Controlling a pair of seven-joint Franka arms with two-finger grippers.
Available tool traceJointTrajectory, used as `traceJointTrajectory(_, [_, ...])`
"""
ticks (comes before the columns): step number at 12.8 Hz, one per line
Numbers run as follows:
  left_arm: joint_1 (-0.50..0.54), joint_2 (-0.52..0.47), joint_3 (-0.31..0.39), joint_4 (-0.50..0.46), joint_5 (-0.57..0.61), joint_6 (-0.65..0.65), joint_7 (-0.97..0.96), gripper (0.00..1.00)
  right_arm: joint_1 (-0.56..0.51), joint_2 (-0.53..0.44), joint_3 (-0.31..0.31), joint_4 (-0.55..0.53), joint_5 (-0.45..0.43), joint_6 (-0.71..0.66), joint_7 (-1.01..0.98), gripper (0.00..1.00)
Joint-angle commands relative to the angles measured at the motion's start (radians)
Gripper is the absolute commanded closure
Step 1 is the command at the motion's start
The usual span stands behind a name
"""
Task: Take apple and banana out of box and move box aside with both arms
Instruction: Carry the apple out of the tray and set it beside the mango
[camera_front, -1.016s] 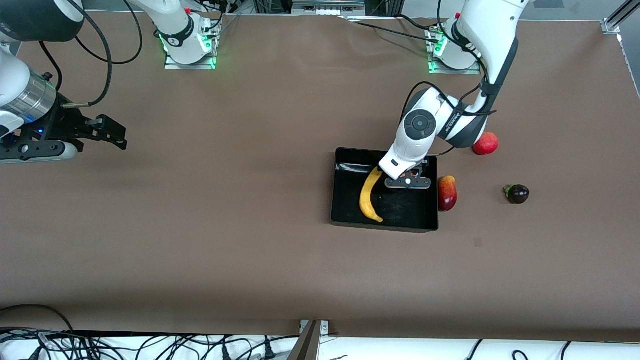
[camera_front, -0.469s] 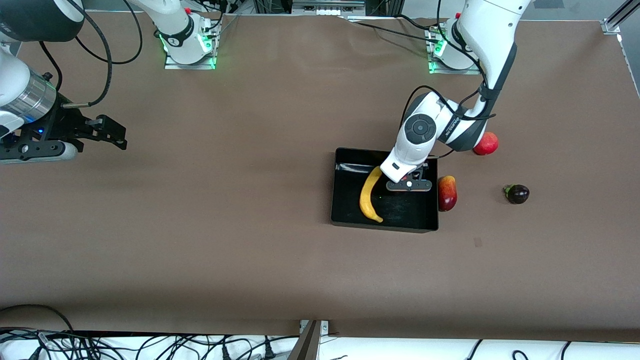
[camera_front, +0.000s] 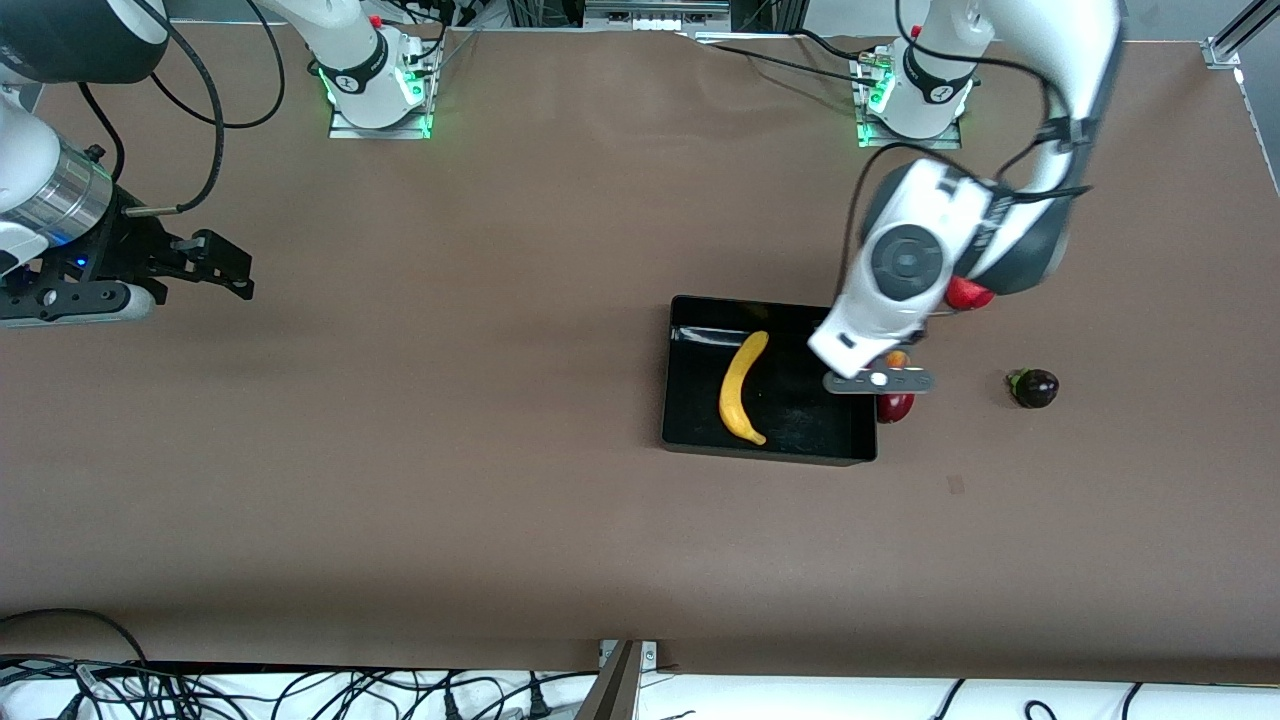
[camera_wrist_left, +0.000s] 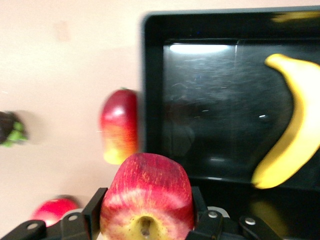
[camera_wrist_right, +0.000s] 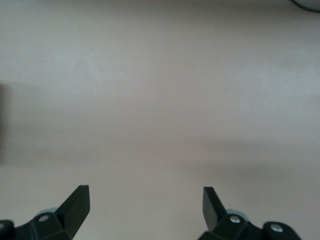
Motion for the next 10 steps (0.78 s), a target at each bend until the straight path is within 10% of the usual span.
traceJointTrajectory(1, [0.119,-0.024,-0.012,-0.053,0.019,-0.035,0.253,0.77,0.002,0.004,0.000,0.017,0.000,-0.006,0.008,0.00])
traceJointTrajectory(10, [0.273,-0.042,-0.016,-0.485,0.014,0.431,0.367,0.71,0.016,0.006,0.000,0.017,-0.012,-0.006,0.006,0.00])
